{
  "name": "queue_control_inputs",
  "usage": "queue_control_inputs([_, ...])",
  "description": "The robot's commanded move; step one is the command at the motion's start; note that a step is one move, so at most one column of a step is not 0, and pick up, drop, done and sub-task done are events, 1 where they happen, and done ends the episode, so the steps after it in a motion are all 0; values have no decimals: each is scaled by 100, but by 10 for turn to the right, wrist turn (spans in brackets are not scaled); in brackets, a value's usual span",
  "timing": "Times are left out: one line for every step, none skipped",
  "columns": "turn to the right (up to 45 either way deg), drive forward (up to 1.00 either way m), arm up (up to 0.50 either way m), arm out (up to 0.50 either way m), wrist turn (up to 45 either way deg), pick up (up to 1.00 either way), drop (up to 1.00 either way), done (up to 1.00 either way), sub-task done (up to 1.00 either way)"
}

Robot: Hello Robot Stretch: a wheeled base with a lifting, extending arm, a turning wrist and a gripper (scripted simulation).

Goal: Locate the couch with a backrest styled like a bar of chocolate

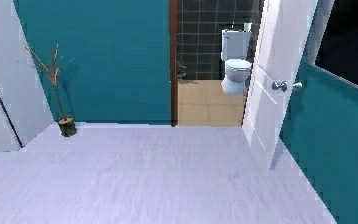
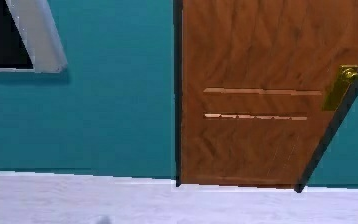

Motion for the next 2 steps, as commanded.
queue_control_inputs([60,0,0,0,0,0,0,0,0])
queue_control_inputs([0,100,0,0,0,0,0,0,0])
